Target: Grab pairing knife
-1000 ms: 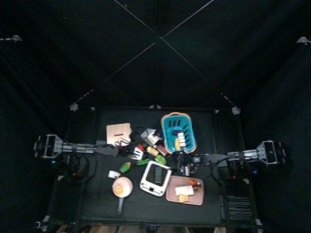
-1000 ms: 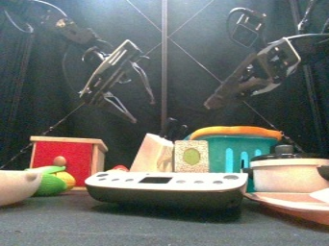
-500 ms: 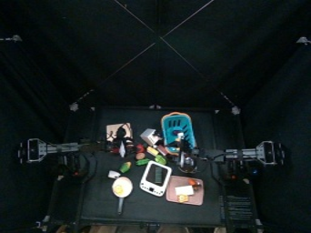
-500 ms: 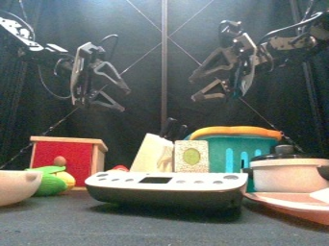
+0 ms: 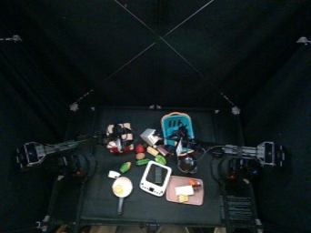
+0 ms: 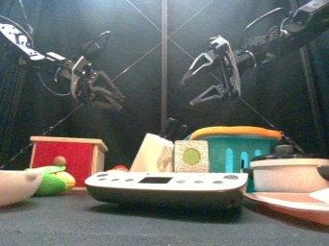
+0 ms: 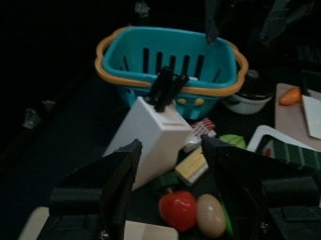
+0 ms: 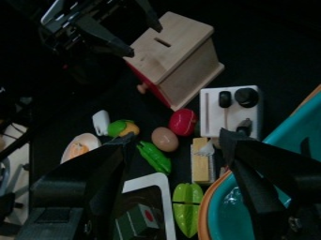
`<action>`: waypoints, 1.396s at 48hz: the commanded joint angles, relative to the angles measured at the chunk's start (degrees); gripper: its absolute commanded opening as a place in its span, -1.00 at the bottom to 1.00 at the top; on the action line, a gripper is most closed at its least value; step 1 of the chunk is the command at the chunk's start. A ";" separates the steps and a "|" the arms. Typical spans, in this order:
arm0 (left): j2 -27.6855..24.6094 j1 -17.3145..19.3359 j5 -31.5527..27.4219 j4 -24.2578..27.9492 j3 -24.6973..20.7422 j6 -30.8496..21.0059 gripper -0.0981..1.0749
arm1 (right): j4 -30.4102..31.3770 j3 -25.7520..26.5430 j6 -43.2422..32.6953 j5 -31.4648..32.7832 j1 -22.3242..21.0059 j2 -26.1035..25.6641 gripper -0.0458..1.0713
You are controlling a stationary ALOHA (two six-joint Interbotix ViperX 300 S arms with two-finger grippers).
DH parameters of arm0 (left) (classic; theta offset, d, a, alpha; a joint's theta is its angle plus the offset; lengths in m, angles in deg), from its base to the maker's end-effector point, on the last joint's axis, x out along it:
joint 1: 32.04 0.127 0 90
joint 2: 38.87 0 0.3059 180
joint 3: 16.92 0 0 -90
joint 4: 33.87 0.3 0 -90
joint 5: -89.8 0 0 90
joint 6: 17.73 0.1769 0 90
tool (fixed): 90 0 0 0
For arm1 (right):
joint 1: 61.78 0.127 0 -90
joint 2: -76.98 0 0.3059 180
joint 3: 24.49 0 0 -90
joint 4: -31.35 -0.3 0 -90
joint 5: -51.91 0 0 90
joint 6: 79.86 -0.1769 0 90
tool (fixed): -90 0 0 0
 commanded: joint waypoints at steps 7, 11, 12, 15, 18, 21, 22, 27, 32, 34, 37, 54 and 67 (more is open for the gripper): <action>0.00 2.46 5.27 -8.09 -1.23 4.13 0.69 | -6.50 5.98 -0.09 10.37 -3.52 -0.70 0.88; 0.00 3.96 7.21 -9.14 0.00 5.71 0.69 | -7.65 8.00 -0.09 14.06 -3.52 -0.70 0.88; 0.00 4.31 7.65 -9.14 0.44 6.06 0.69 | -7.82 8.61 -0.18 15.03 -3.60 -0.70 0.88; 0.00 5.27 8.96 -9.32 1.85 7.38 0.69 | -8.53 10.37 -0.44 18.54 -3.87 -0.70 0.88; 0.09 5.80 9.76 -9.40 2.37 8.00 0.69 | -9.14 11.87 -0.88 21.71 -4.48 -0.53 0.88; 0.53 6.15 9.84 -9.49 2.72 8.09 0.69 | -9.23 13.36 -2.55 24.79 -5.36 0.26 0.88; 0.62 6.15 10.02 -9.58 2.90 8.09 0.69 | -9.05 13.71 -3.34 25.58 -5.54 0.53 0.88; 0.62 5.98 10.28 -10.46 3.96 8.17 0.69 | -7.65 15.29 -8.88 29.36 -6.94 1.67 0.88; 0.62 5.80 10.28 -11.51 4.75 8.17 0.69 | -2.55 17.23 -16.08 34.98 -7.38 2.46 0.88; 0.62 5.80 10.28 -11.87 4.92 8.26 0.69 | 0.53 18.02 -18.72 37.09 -7.38 2.64 0.87; 0.62 5.80 10.28 -12.22 5.10 8.26 0.69 | 5.98 19.07 -22.68 39.46 -7.29 2.64 0.87; 0.70 6.15 10.20 -12.22 6.42 8.53 0.69 | 30.85 17.75 -38.41 30.94 -1.85 4.48 0.87; 1.05 6.50 9.84 -12.39 6.94 8.53 0.69 | 34.63 14.94 -38.94 24.52 -0.26 8.44 0.87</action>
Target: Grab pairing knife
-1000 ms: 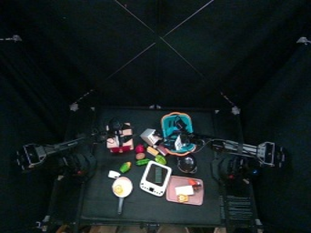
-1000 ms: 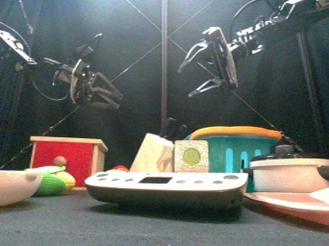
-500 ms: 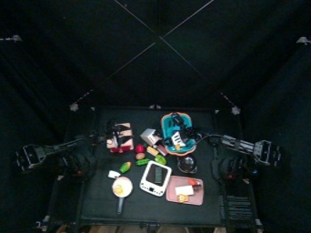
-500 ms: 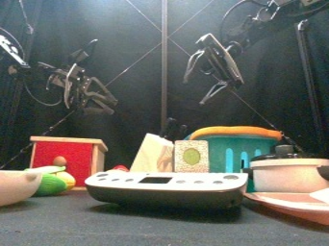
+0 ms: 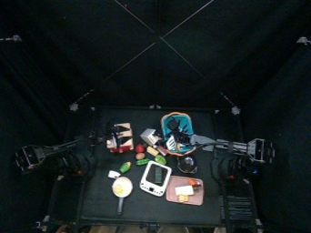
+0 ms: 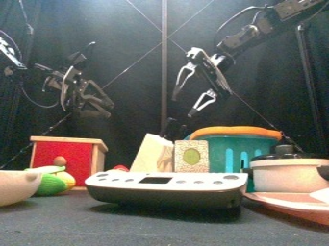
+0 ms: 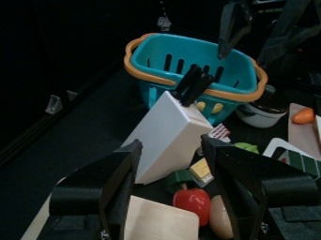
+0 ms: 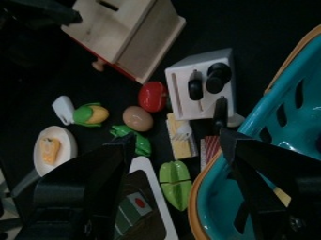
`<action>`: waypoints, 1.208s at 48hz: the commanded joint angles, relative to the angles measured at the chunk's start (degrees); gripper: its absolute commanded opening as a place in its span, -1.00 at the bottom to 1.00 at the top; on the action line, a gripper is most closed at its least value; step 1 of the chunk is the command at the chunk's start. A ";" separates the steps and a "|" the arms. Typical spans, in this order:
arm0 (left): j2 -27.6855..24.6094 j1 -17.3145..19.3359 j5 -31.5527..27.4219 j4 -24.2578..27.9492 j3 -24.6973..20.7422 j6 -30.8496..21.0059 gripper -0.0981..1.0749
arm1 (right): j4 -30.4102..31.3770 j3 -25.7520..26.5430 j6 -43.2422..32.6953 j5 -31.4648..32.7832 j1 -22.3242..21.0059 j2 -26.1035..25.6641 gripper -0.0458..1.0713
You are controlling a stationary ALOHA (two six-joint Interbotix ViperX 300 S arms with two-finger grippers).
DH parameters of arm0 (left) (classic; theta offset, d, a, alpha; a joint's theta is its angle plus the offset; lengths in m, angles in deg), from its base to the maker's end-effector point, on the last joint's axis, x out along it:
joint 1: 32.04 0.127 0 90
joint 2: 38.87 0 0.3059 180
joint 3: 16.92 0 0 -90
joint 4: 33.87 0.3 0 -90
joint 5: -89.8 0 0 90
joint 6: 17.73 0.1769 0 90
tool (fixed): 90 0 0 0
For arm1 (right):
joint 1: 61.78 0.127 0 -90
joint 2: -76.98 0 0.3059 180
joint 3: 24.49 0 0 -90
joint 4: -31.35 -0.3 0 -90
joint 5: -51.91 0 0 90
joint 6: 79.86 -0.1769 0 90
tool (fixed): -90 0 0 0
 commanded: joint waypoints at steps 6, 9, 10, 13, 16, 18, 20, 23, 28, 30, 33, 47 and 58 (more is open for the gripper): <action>0.18 0.18 0.09 -0.26 -0.44 0.09 0.69 | 2.20 0.79 -0.09 -0.62 0.00 0.18 0.87; 0.18 0.18 0.09 -0.26 -0.35 0.09 0.69 | 3.08 0.79 -0.09 -0.70 -0.18 0.26 0.87; 0.18 0.18 0.09 -0.26 -0.44 0.09 0.69 | 3.16 0.79 -0.09 -0.70 -0.26 0.26 0.87; 0.18 0.18 0.00 -0.26 -0.35 0.09 0.69 | 3.78 0.62 -0.09 -0.70 -0.35 0.62 0.87; 0.18 0.18 0.00 -0.26 -0.35 0.09 0.69 | 4.39 0.53 -0.09 -0.70 -0.35 1.23 0.87; 0.18 0.26 0.00 -0.26 -0.35 0.09 0.69 | 4.83 0.62 0.00 -0.62 -0.44 1.58 0.87; 0.18 0.35 0.00 -0.35 -0.44 0.00 0.69 | 5.62 0.70 0.00 -0.62 -0.44 2.11 0.86; 0.18 0.62 0.00 -0.70 -0.44 0.00 0.69 | 6.59 0.97 -0.09 -0.62 -0.44 2.55 0.86; 0.18 0.79 0.00 -0.97 -0.26 0.09 0.69 | 7.38 1.32 -0.09 -0.53 -0.53 3.25 0.84; 0.18 0.88 0.00 -0.97 -0.26 0.09 0.69 | 7.38 1.49 -0.09 -0.44 -0.53 3.43 0.83; 0.18 0.88 0.00 -0.97 -0.18 0.09 0.69 | 7.56 1.58 -0.09 0.00 -0.53 3.60 0.81; 0.09 0.88 0.00 -0.97 -0.26 0.09 0.69 | 7.91 1.85 -0.09 0.44 -1.67 4.22 0.58; 0.18 0.88 0.00 -0.97 -0.09 0.09 0.69 | 7.91 2.46 -0.09 0.44 -2.55 5.01 0.56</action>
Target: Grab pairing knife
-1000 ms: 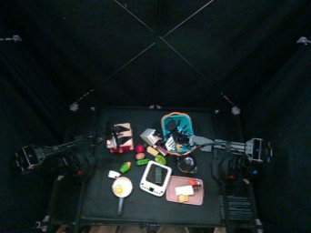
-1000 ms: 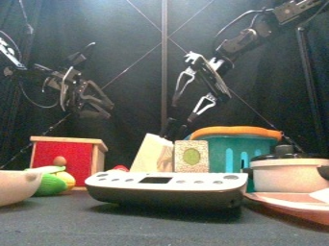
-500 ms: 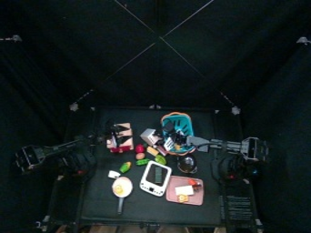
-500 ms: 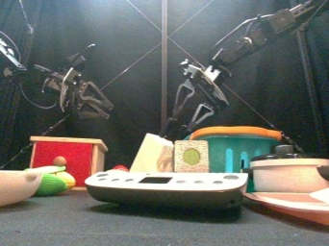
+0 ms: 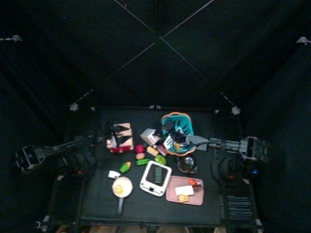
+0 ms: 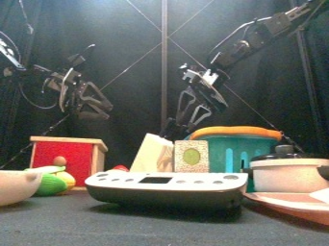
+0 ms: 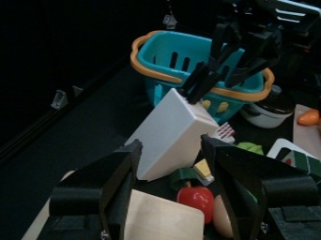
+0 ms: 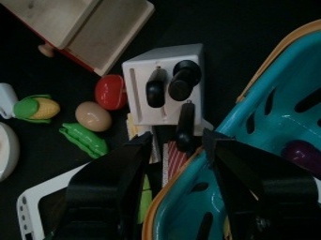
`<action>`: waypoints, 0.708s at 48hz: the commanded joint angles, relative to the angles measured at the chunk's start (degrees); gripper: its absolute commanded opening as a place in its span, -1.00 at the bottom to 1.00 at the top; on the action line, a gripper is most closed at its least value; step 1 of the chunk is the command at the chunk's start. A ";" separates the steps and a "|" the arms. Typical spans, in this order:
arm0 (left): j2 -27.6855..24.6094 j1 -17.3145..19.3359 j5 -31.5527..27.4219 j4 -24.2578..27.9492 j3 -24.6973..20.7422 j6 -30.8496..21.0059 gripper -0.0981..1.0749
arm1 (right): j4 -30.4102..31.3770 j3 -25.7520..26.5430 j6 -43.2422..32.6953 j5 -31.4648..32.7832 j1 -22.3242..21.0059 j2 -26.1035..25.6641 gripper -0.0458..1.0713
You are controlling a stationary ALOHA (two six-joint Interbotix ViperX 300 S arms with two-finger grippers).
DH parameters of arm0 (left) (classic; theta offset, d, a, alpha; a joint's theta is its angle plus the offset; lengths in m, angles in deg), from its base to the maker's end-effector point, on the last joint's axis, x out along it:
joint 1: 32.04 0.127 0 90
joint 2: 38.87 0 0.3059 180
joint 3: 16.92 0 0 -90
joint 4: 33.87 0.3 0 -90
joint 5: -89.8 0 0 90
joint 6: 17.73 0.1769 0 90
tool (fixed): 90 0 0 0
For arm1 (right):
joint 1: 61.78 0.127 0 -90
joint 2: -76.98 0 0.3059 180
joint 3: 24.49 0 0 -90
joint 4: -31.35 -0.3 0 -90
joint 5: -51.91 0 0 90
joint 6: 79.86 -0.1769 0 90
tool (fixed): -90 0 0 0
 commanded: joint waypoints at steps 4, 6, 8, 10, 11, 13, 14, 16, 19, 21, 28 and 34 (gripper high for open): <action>0.18 0.18 0.18 -0.18 -0.53 0.09 0.69 | 0.09 1.85 -0.09 -0.18 -0.79 -0.26 0.56; 0.09 0.18 0.18 -0.18 -0.53 0.09 0.69 | 0.18 1.93 -0.09 -0.18 -0.70 -0.09 0.55; 0.18 0.18 0.18 -0.18 -0.53 0.09 0.69 | 0.18 1.93 -0.09 -0.18 -0.70 0.00 0.55; 0.09 0.18 0.18 -0.18 -0.53 0.09 0.69 | 0.18 1.93 -0.09 -0.18 -0.70 0.09 0.55; 0.18 0.18 0.18 -0.18 -0.53 0.09 0.69 | 0.18 1.93 -0.09 -0.18 -0.79 0.18 0.55; 0.18 0.18 0.18 -0.18 -0.53 0.09 0.69 | 0.09 1.93 -0.09 -0.18 -0.70 0.18 0.55; 0.18 0.18 0.18 -0.18 -0.53 0.09 0.69 | 0.18 1.93 -0.09 -0.18 -0.79 0.18 0.55; 0.18 0.18 0.18 -0.18 -0.44 0.09 0.69 | 0.18 1.93 -0.09 -0.18 -0.70 0.18 0.55; 0.18 0.18 0.18 -0.18 -0.53 0.09 0.69 | 0.09 1.93 -0.09 -0.18 -0.70 0.18 0.53; 0.18 0.18 0.18 -0.18 -0.53 0.09 0.69 | 0.09 2.02 -0.18 -0.09 -0.70 0.18 0.51; 0.09 0.26 0.18 -0.18 -0.44 0.09 0.69 | 0.09 2.02 -0.18 0.09 -0.79 0.09 0.42; 0.18 0.26 0.18 -0.18 -0.53 0.00 0.69 | 0.18 2.02 -0.18 0.26 -0.70 0.18 0.33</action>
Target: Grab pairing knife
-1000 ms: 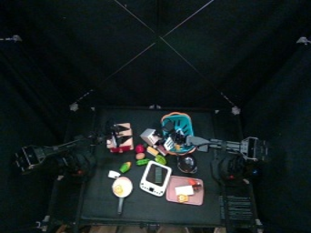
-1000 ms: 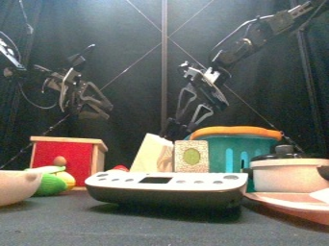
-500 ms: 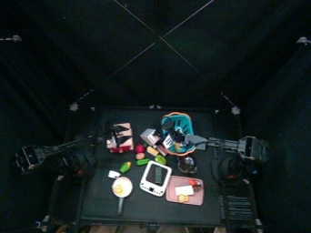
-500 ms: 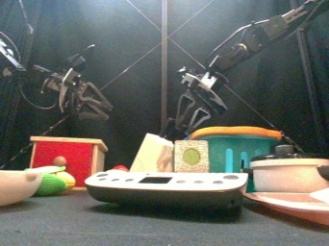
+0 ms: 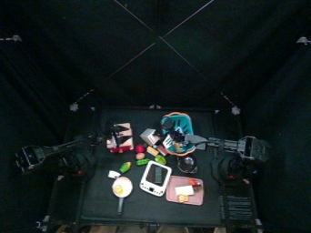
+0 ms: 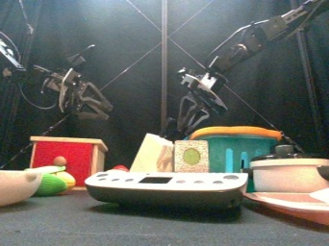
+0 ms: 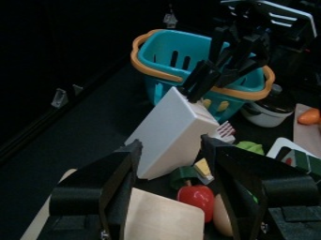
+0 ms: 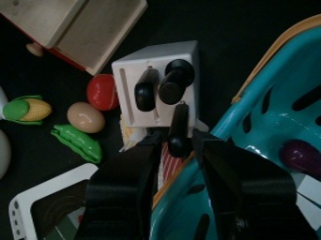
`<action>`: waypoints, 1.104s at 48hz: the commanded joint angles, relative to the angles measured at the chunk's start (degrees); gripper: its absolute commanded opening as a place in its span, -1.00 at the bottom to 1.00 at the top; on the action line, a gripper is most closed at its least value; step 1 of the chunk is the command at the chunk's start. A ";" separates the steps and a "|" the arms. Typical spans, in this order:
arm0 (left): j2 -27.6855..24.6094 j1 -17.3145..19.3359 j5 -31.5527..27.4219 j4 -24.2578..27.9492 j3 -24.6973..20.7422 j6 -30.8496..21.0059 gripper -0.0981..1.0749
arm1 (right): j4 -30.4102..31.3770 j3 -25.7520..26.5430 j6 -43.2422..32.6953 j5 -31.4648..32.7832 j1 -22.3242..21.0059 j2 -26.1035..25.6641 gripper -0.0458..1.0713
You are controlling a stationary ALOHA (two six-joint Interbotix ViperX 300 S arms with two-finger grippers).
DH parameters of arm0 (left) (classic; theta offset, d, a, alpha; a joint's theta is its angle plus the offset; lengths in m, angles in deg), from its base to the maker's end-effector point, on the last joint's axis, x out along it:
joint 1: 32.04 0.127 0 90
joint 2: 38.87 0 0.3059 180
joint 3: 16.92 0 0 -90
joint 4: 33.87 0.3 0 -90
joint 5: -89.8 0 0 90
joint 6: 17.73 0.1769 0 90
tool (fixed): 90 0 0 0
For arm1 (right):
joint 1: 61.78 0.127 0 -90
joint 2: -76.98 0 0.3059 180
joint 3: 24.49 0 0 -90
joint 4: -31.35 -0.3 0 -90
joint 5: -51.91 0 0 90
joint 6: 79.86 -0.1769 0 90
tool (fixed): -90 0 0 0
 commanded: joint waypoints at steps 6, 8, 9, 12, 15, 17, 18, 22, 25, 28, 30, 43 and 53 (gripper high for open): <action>0.09 0.18 0.18 -0.18 -0.53 0.09 0.69 | -0.09 1.67 -0.09 0.18 -0.35 -1.05 0.25; 0.09 0.18 0.18 -0.18 -0.53 0.18 0.69 | -0.09 1.76 -0.09 0.26 -0.44 -1.05 0.23; 0.00 0.18 0.18 -0.18 -0.53 0.18 0.69 | -0.09 1.76 -0.09 0.35 -0.44 -1.05 0.22; 0.00 0.18 0.18 -0.18 -0.53 0.18 0.69 | 0.09 1.76 -0.09 0.35 -0.53 -1.05 0.19; 0.09 0.26 0.18 -0.18 -0.53 0.09 0.69 | 0.00 1.85 0.00 0.44 -0.53 -1.05 0.16; 0.00 0.26 0.18 -0.18 -0.53 0.18 0.69 | 0.00 1.93 -0.09 0.35 -0.44 -1.05 0.14; 0.09 0.26 0.18 -0.18 -0.44 0.18 0.69 | 0.00 2.02 -0.09 0.35 -0.44 -1.05 0.13; 0.09 0.26 0.18 -0.18 -0.44 0.18 0.69 | 0.00 2.02 -0.09 0.35 -0.44 -1.05 0.09; 0.09 0.26 0.18 -0.18 -0.44 0.18 0.69 | -0.09 2.02 -0.09 0.35 -0.53 -1.05 0.05; 0.09 0.26 0.18 -0.18 -0.53 0.09 0.69 | -0.18 2.02 -0.09 0.35 -0.44 -1.05 0.02; 0.00 0.26 0.18 -0.18 -0.44 0.09 0.69 | -0.18 2.02 -0.09 0.44 -0.44 -1.23 0.00; 0.09 0.35 0.18 -0.18 -0.44 0.09 0.69 | 0.00 1.85 -0.09 0.44 -0.09 -1.58 -0.02; 0.00 0.35 0.18 -0.18 -0.44 0.09 0.69 | 0.09 2.02 -0.09 0.44 0.00 -1.76 -0.02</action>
